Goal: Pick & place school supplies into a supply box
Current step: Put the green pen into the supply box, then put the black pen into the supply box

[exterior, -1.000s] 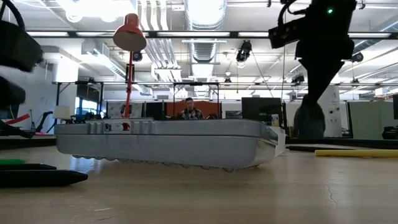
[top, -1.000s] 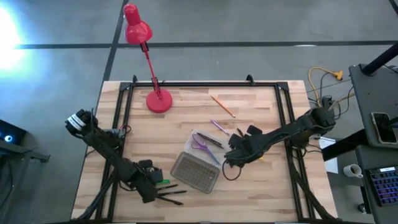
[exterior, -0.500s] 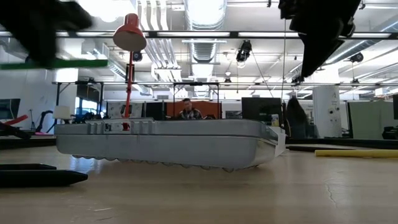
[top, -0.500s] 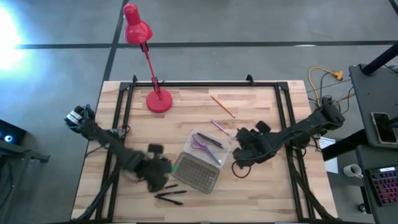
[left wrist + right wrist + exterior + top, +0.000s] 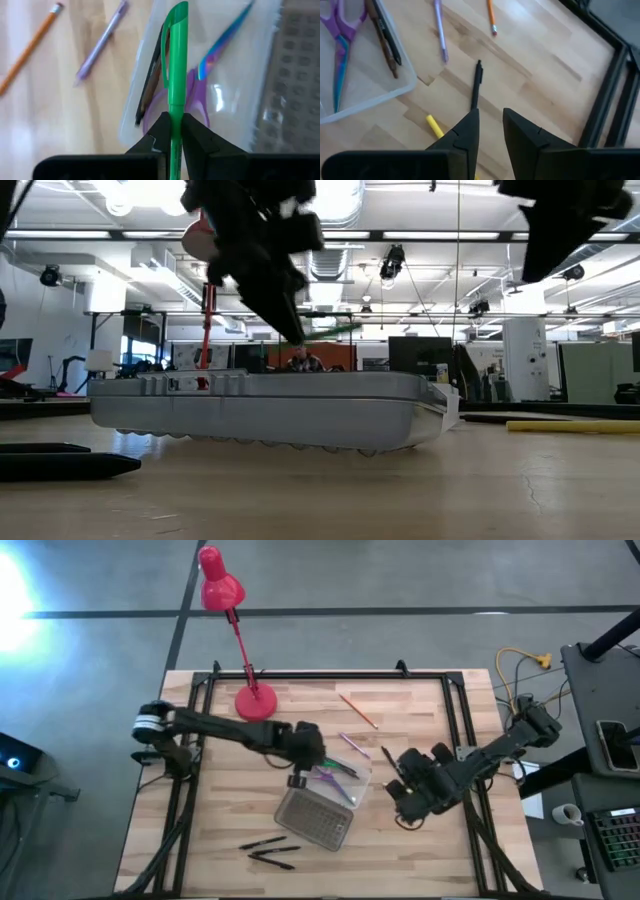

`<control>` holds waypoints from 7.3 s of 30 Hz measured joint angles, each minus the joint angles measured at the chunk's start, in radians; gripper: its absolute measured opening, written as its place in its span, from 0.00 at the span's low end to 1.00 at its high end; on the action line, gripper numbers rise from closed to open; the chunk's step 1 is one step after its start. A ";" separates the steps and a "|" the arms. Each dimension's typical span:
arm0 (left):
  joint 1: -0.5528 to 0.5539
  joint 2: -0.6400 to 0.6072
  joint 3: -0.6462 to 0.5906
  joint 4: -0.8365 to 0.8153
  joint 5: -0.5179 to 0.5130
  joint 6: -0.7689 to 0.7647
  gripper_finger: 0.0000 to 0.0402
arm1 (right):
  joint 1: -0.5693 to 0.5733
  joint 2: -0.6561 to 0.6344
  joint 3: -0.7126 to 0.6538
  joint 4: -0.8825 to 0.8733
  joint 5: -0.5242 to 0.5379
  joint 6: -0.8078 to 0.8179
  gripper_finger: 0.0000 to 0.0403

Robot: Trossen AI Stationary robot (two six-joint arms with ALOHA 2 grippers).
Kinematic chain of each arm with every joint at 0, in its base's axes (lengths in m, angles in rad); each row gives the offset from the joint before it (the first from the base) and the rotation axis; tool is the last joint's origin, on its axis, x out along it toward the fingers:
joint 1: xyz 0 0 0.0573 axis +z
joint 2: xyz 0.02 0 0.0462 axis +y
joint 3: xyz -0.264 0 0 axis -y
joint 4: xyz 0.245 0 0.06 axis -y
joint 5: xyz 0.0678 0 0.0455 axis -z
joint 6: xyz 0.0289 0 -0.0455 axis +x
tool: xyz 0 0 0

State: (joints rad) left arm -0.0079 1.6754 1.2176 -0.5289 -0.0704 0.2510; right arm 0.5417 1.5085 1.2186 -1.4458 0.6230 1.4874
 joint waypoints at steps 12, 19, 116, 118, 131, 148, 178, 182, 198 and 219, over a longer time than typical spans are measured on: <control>0.013 0.286 0.244 -0.112 0.057 0.072 0.13 | 0.028 -0.002 -0.050 -0.015 -0.136 0.193 0.24; 0.008 0.211 0.279 -0.218 0.058 0.001 0.32 | 0.030 -0.001 -0.087 -0.005 -0.170 0.214 0.30; -0.640 -0.406 -0.438 -0.080 -0.095 -1.203 0.37 | -0.471 0.164 -0.386 0.670 -0.463 -0.393 0.24; -0.641 -0.406 -0.438 -0.079 -0.095 -1.203 0.37 | -0.472 0.171 -0.386 0.677 -0.467 -0.398 0.23; -0.641 -0.406 -0.438 -0.080 -0.095 -1.207 0.37 | -0.464 0.114 -0.389 0.701 -0.462 -0.525 0.05; -0.641 -0.406 -0.438 -0.080 -0.094 -1.219 0.37 | -0.451 0.190 -0.001 0.830 -0.448 -0.661 0.03; -0.714 -0.119 -0.343 0.073 -0.087 -1.147 0.37 | -0.305 0.159 0.166 0.358 -0.009 -0.663 0.60; -0.721 -0.012 -0.270 0.068 -0.089 -1.165 0.37 | -0.288 0.147 0.153 0.281 -0.008 -0.591 0.62; -0.717 0.111 -0.236 -0.009 -0.100 -1.290 0.07 | -0.275 0.151 0.094 0.275 0.010 -0.581 0.57; -0.447 -0.125 0.081 -0.555 -0.227 -0.431 0.02 | -0.258 -0.180 -0.011 0.067 0.239 -0.369 0.44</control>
State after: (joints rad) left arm -0.4545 1.5503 1.2988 -1.0844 -0.2977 -0.1796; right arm 0.2836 1.3281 1.2080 -1.3783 0.8623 1.1187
